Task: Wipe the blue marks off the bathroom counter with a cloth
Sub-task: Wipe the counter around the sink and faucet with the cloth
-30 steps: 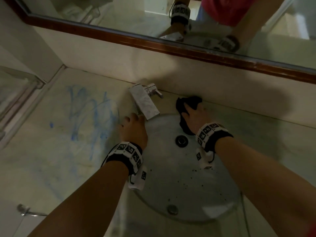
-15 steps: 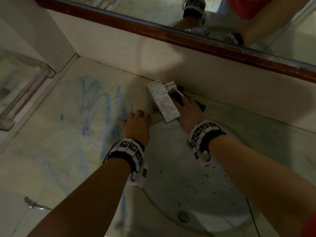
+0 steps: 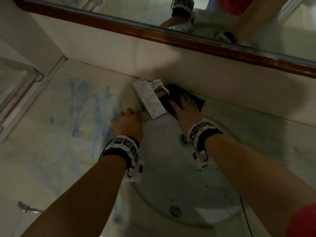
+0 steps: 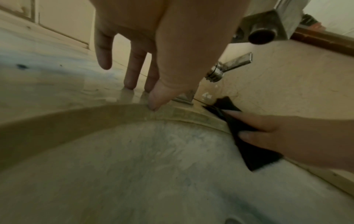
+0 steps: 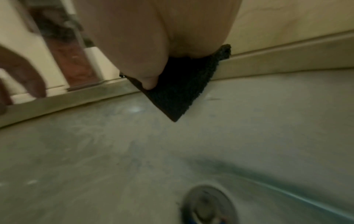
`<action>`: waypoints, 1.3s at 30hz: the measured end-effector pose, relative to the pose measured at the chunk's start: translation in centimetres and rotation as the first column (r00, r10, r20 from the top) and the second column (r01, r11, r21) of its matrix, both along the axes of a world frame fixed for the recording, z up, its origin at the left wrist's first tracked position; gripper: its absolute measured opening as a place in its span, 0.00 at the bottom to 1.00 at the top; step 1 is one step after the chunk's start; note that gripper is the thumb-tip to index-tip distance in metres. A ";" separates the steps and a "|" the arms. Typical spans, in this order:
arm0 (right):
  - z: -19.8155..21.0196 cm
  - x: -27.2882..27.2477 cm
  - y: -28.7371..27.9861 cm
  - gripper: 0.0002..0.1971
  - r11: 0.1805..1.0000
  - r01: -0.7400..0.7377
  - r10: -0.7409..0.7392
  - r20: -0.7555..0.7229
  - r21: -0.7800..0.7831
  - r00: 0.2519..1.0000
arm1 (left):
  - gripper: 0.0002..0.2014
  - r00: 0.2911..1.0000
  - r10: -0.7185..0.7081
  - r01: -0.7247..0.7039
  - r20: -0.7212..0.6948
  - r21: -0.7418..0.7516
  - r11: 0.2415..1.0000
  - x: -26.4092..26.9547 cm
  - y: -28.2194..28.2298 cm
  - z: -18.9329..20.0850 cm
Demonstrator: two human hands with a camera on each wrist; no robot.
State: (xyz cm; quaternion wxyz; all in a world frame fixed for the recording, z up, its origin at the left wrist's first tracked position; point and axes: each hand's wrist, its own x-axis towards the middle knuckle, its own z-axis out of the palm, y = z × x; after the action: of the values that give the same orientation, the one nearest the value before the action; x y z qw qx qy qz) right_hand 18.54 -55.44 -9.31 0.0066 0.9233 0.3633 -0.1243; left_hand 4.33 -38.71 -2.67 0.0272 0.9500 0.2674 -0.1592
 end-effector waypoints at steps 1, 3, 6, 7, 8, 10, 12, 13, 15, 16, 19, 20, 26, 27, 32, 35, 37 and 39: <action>0.1 0.2 -1.0 0.30 1.000 0.015 -0.015 -0.002 -0.010 1.000 | 0.22 1.000 0.013 -0.013 0.000 0.003 1.000 0.2 -0.2 0.0; 0.5 0.5 -3.1 0.31 0.998 0.055 -0.055 0.000 -0.011 0.998 | 0.20 0.999 0.037 -0.037 0.000 0.001 0.999 0.6 -0.6 0.0; 0.8 0.7 -6.7 0.34 0.992 0.123 -0.124 -0.026 -0.037 0.992 | 0.18 0.999 0.052 -0.052 0.009 -0.015 0.999 1.4 -1.4 -0.1; 0.8 0.7 -7.9 0.34 0.987 0.155 -0.156 -0.027 -0.044 0.987 | 0.19 0.998 0.061 -0.061 0.005 -0.024 0.998 1.6 -1.7 -0.1; 0.8 0.7 -9.0 0.34 0.981 0.188 -0.190 -0.028 -0.048 0.981 | 0.19 0.998 0.070 -0.070 0.000 -0.031 0.997 1.8 -1.9 -0.1; 0.8 0.7 -10.8 0.35 0.967 0.247 -0.250 -0.047 -0.054 0.967 | 0.19 0.996 0.092 -0.091 0.010 -0.049 0.995 2.2 -2.2 0.0; 1.0 0.7 -11.9 0.34 0.957 0.280 -0.285 -0.062 -0.070 0.957 | 0.17 0.994 0.108 -0.106 0.035 -0.064 0.992 2.3 -2.3 0.2; 1.2 0.8 -12.1 0.33 0.956 0.283 -0.288 -0.065 -0.079 0.955 | 0.16 0.993 0.108 -0.105 0.048 -0.067 0.992 2.3 -2.2 0.4; 1.5 0.7 -12.1 0.30 0.953 0.291 -0.297 -0.069 -0.086 0.952 | 0.14 0.993 0.097 -0.092 0.062 -0.078 0.993 2.2 -1.8 0.6; 1.5 0.7 -11.9 0.29 0.951 0.297 -0.303 -0.069 -0.083 0.951 | 0.14 0.994 0.088 -0.082 0.064 -0.085 0.993 2.1 -1.6 0.6; 1.2 0.3 -11.2 0.28 0.942 0.331 -0.334 -0.078 -0.048 0.939 | 0.14 0.998 0.048 -0.043 0.049 -0.091 0.995 2.1 -0.9 0.6; 1.1 0.2 -11.0 0.28 0.939 0.343 -0.344 -0.066 -0.034 0.937 | 0.15 0.998 0.035 -0.031 0.045 -0.087 0.996 2.1 -0.7 0.6; 1.1 0.2 -8.1 0.28 0.941 0.335 -0.337 -0.035 -0.038 0.941 | 0.18 1.000 0.011 -0.009 0.026 -0.093 0.996 2.0 -0.3 0.6; 1.0 0.1 -7.5 0.28 0.947 0.319 -0.320 -0.027 -0.032 0.947 | 0.19 0.999 -0.010 0.013 0.037 -0.086 0.996 2.0 -0.2 0.3; 0.5 -1.0 -1.0 0.27 0.982 0.163 -0.164 0.004 0.094 0.986 | 0.20 0.997 -0.053 0.057 0.058 -0.078 0.995 1.9 0.4 -0.4; 0.1 -1.3 3.3 0.27 0.989 0.067 -0.066 -0.011 0.129 0.998 | 0.17 0.997 -0.052 0.058 0.063 -0.088 0.994 1.9 0.6 -0.4; -0.2 -1.1 4.7 0.29 0.992 0.036 -0.035 -0.009 0.122 0.999 | 0.19 0.996 -0.047 0.054 0.073 -0.094 0.994 1.9 0.6 -0.6; -0.7 -0.9 4.8 0.31 0.994 0.029 -0.030 0.003 0.105 1.000 | 0.21 0.995 -0.047 0.056 0.087 -0.098 0.994 1.9 0.5 -0.6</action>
State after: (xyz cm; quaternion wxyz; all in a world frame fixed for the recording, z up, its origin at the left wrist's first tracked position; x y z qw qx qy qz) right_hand 17.61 -50.63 -10.01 -0.0430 0.9279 0.3556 -0.1031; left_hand 6.24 -38.17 -3.29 0.0820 0.9599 0.2330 -0.1328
